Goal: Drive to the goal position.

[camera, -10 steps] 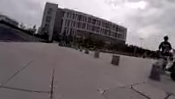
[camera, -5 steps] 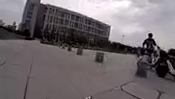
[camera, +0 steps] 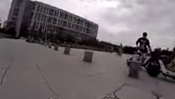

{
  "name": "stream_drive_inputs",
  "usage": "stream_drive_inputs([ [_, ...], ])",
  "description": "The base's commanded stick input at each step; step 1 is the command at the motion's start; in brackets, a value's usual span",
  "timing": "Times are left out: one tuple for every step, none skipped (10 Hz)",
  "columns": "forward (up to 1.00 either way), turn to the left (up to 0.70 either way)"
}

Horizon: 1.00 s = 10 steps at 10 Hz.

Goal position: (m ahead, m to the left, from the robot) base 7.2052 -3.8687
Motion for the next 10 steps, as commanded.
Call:
stream_drive_inputs([
  [0.7,0.0],
  [0.7,0.0],
  [0.7,0.0],
  [0.7,0.0],
  [0.7,0.0],
  [0.7,0.0],
  [0.7,0.0],
  [0.7,0.0],
  [0.7,0.0],
  [0.7,0.0],
])
